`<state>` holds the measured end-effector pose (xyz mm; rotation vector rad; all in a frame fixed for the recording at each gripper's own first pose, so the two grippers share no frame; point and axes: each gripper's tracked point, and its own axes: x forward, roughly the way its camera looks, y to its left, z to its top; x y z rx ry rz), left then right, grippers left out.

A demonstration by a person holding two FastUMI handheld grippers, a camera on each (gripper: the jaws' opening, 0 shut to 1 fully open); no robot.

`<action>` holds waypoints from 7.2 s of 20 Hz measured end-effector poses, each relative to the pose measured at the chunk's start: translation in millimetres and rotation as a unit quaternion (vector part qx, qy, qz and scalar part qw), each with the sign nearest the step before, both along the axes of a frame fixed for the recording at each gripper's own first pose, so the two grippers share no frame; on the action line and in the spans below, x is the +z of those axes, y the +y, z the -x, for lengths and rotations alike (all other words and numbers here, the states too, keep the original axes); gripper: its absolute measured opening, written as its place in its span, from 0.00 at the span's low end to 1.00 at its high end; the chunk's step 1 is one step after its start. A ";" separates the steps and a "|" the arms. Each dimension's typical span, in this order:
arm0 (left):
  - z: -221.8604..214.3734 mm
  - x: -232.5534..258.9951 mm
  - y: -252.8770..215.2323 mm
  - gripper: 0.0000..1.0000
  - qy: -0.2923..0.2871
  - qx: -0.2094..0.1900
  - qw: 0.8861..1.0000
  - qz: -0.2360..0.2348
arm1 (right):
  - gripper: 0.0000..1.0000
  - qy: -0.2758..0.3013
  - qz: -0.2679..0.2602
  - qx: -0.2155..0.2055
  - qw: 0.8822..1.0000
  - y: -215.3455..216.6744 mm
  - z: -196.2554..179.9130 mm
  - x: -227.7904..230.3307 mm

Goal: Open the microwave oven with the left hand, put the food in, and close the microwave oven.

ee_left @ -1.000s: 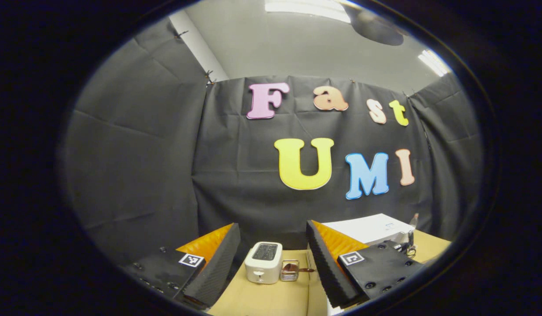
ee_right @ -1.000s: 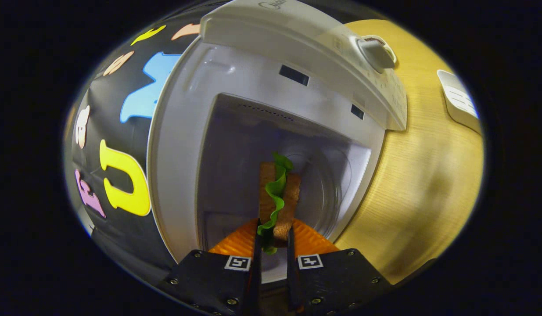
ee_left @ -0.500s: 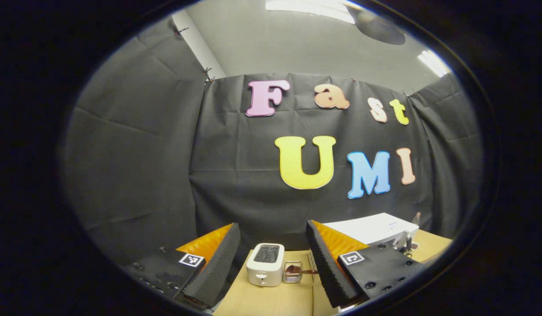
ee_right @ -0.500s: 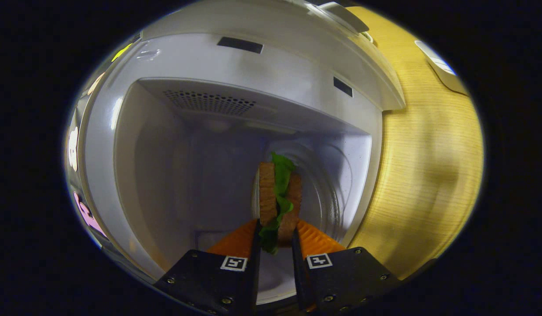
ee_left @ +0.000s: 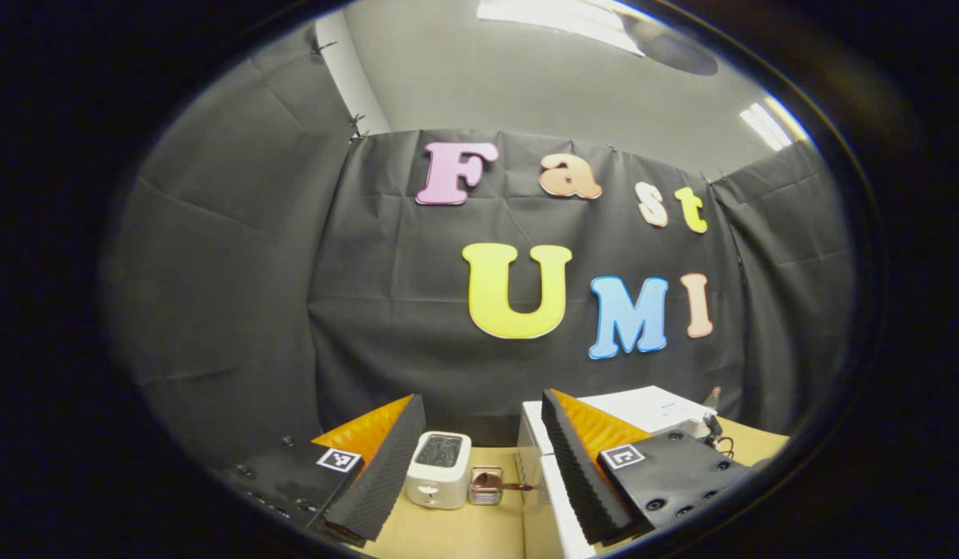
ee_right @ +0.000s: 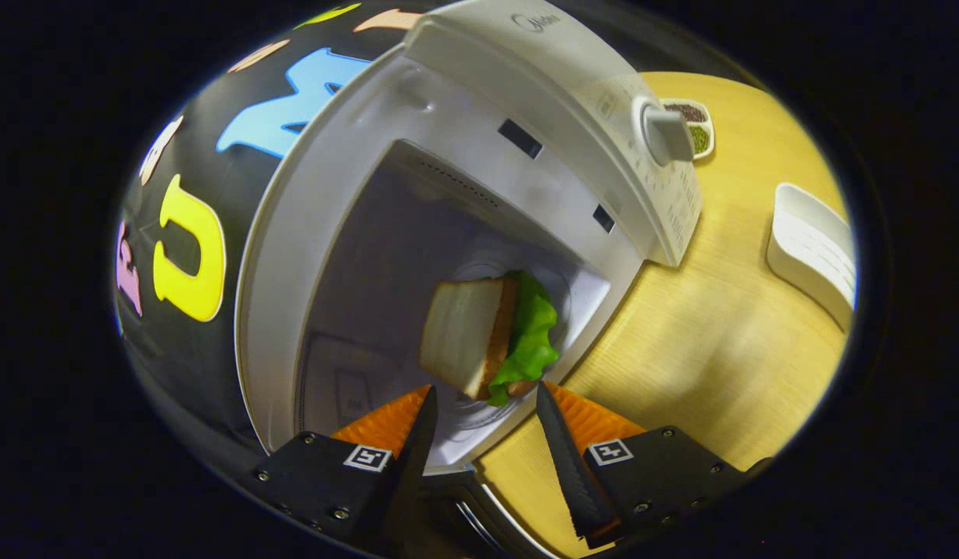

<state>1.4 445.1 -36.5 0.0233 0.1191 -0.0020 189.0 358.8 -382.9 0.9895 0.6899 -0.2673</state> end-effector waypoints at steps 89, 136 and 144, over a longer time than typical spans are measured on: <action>78.0 -237.6 -283.7 0.09 0.301 -0.139 0.940 0.082 | 0.96 -0.290 0.452 0.050 0.842 -271.8 127.2 364.2; -106.9 -298.3 -421.9 0.07 0.269 -0.098 0.955 0.084 | 0.96 -0.265 0.404 0.116 0.868 -388.2 82.1 294.3; -119.7 -304.3 -417.2 0.07 0.264 -0.073 0.956 0.107 | 0.96 -0.270 0.412 0.134 0.860 -382.6 76.9 293.7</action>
